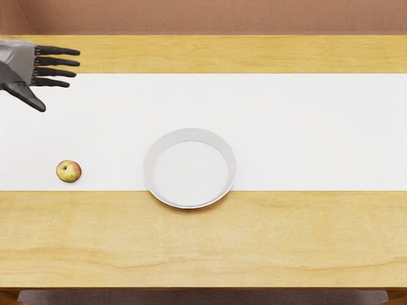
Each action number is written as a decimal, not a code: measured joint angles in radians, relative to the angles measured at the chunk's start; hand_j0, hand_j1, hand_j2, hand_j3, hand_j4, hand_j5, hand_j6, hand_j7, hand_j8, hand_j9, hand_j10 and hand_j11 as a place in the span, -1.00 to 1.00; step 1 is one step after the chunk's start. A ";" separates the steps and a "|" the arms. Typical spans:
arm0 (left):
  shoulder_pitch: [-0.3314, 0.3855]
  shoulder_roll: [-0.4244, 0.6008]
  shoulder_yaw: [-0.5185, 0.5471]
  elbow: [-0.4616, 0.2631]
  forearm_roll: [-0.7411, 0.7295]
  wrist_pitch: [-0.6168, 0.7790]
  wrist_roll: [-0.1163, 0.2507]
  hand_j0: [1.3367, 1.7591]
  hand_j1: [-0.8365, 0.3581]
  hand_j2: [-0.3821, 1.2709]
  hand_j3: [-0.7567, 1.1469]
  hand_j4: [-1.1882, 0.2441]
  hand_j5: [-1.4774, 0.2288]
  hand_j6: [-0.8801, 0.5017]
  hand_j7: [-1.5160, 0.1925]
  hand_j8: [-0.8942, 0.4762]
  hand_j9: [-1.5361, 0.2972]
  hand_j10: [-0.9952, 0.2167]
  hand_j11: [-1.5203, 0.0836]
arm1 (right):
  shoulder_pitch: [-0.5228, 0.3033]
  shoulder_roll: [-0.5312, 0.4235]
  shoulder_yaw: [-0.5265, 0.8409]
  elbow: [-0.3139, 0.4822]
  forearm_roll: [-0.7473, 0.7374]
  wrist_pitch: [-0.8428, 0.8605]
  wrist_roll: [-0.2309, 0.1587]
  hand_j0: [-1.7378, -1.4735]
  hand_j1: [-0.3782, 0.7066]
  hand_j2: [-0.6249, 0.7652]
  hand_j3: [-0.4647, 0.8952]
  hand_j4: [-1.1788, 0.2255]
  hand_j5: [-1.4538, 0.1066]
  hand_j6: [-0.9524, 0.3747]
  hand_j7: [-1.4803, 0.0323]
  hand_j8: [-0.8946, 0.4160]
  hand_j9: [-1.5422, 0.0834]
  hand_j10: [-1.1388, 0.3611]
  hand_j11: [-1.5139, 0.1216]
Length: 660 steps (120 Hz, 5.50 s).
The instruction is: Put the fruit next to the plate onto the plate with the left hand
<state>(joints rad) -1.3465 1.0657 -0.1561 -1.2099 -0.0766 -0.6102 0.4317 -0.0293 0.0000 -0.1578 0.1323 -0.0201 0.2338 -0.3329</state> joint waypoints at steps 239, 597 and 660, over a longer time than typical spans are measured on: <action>-0.508 -0.825 1.352 -0.296 -0.050 0.981 -0.212 0.52 0.46 -0.47 -0.20 0.29 0.33 -0.11 0.37 -0.08 0.30 0.21 0.47 | -0.005 0.000 0.000 0.000 0.000 -0.001 0.000 -0.40 -0.95 -0.10 -0.32 0.68 0.86 0.44 0.96 0.37 0.90 0.52 0.85; -0.661 -1.008 1.267 -0.292 -0.143 1.024 -0.189 0.52 -0.08 -0.20 -0.20 -0.12 -0.13 -0.46 -0.08 -0.47 -0.12 -0.28 -0.02 | -0.005 0.000 0.000 0.000 0.000 -0.001 0.000 -0.40 -0.95 -0.10 -0.32 0.68 0.86 0.44 0.96 0.36 0.90 0.52 0.85; -0.672 -1.066 1.153 -0.291 -0.166 1.025 -0.190 0.52 -0.07 -0.23 -0.20 -0.11 -0.12 -0.47 -0.07 -0.47 -0.11 -0.27 0.00 | -0.005 0.000 0.000 0.000 0.000 -0.002 0.000 -0.40 -0.95 -0.10 -0.32 0.68 0.86 0.44 0.96 0.36 0.90 0.52 0.85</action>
<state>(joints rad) -2.0188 0.0000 0.9969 -1.5005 -0.2424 0.4146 0.2414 -0.0345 0.0000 -0.1577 0.1319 -0.0199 0.2323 -0.3329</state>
